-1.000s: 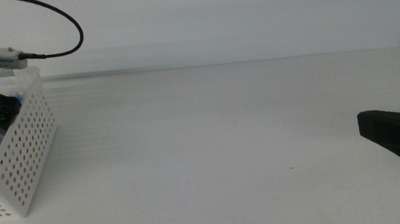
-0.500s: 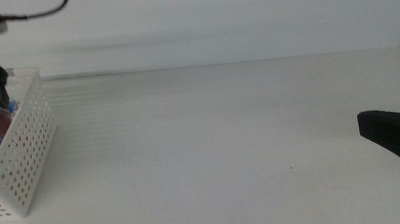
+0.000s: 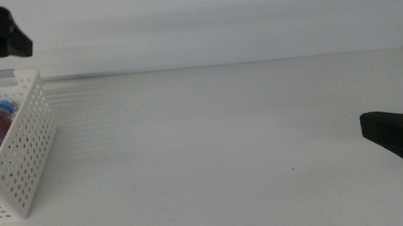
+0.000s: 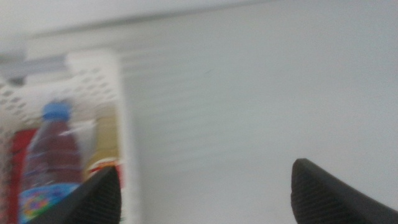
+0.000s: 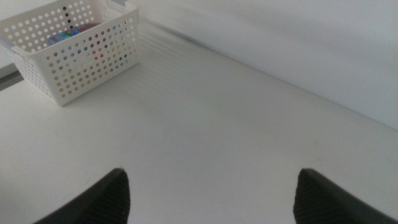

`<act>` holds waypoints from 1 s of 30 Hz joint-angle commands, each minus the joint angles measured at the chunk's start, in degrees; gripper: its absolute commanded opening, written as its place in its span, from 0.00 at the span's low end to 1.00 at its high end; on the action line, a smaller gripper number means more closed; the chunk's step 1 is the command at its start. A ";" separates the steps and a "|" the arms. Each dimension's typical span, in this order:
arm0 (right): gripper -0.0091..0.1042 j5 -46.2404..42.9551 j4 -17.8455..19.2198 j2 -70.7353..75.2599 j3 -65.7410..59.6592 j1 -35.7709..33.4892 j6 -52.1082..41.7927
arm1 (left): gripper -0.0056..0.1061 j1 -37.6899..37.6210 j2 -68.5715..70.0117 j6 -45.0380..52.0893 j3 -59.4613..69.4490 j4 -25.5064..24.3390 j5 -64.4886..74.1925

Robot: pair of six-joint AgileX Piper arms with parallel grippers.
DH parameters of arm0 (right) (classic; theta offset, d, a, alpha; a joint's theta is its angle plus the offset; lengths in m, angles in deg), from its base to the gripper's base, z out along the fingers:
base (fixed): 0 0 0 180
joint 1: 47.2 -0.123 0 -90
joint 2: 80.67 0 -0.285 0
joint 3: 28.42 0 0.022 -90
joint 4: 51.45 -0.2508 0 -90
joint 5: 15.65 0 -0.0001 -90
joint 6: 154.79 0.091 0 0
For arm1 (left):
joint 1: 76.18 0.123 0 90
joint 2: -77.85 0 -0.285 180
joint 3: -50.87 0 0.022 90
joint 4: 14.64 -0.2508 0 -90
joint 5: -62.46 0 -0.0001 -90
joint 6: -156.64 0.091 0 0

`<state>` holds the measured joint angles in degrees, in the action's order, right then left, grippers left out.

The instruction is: Use arms to grab the bottles and put them into the dustbin to the left of the table.

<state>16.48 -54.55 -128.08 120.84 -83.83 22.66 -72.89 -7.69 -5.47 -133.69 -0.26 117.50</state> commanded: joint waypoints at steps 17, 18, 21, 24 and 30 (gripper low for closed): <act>0.73 -3.98 0.42 0.07 1.48 0.18 -0.71 | 0.86 -11.52 15.87 -8.83 10.71 -2.74 -22.18; 0.73 -3.98 0.42 0.07 1.48 0.18 -0.71 | 0.86 -11.52 16.26 -9.00 10.93 -3.50 -22.29; 0.73 -3.98 0.42 0.07 1.48 0.18 -0.71 | 0.86 -11.52 16.56 -9.00 10.92 -4.74 -23.16; 0.73 -3.98 0.42 0.07 1.48 0.18 -0.71 | 0.86 -11.10 16.49 -8.95 10.92 -6.07 -25.80; 0.73 -3.98 0.42 0.07 1.48 0.18 -0.71 | 0.86 -11.10 16.49 -8.95 10.92 -6.47 -26.25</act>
<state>16.48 -54.55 -128.08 120.84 -83.83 22.66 -83.94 7.63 -13.50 -121.28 -7.03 95.46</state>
